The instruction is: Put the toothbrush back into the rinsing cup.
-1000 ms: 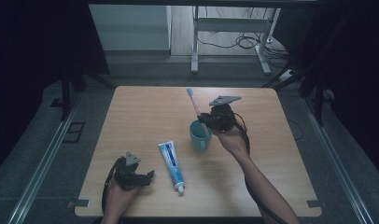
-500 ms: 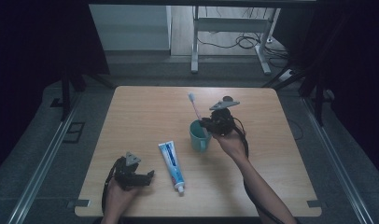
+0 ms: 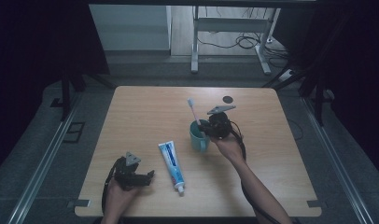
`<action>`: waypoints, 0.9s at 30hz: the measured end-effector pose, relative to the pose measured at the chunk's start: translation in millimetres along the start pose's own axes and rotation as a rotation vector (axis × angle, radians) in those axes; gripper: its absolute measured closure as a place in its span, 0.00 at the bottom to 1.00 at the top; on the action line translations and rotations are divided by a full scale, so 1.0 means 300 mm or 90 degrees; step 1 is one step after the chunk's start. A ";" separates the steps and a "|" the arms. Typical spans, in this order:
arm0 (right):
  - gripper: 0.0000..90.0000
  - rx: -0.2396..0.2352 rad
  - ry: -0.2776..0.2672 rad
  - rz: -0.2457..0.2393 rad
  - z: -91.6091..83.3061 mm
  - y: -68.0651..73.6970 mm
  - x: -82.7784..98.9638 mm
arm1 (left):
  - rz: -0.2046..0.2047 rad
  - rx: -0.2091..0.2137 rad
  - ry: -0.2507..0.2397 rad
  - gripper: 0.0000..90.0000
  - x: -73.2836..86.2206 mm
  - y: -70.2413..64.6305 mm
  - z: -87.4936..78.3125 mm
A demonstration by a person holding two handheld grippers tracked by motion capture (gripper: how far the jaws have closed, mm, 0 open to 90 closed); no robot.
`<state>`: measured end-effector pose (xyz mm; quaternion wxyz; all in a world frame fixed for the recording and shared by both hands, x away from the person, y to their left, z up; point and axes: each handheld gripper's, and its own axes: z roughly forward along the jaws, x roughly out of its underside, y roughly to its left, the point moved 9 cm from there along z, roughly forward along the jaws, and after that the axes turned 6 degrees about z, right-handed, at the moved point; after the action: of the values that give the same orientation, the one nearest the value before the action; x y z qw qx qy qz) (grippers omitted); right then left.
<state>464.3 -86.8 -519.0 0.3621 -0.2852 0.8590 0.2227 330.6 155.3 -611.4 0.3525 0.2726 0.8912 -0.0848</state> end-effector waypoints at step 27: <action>0.78 -0.005 0.032 -0.001 0.004 -0.001 0.024 | 0.000 0.000 0.000 0.07 0.000 0.000 0.000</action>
<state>460.9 -88.6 -525.4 0.3396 -0.2928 0.8667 0.2185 330.6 155.3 -611.4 0.3527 0.2724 0.8912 -0.0846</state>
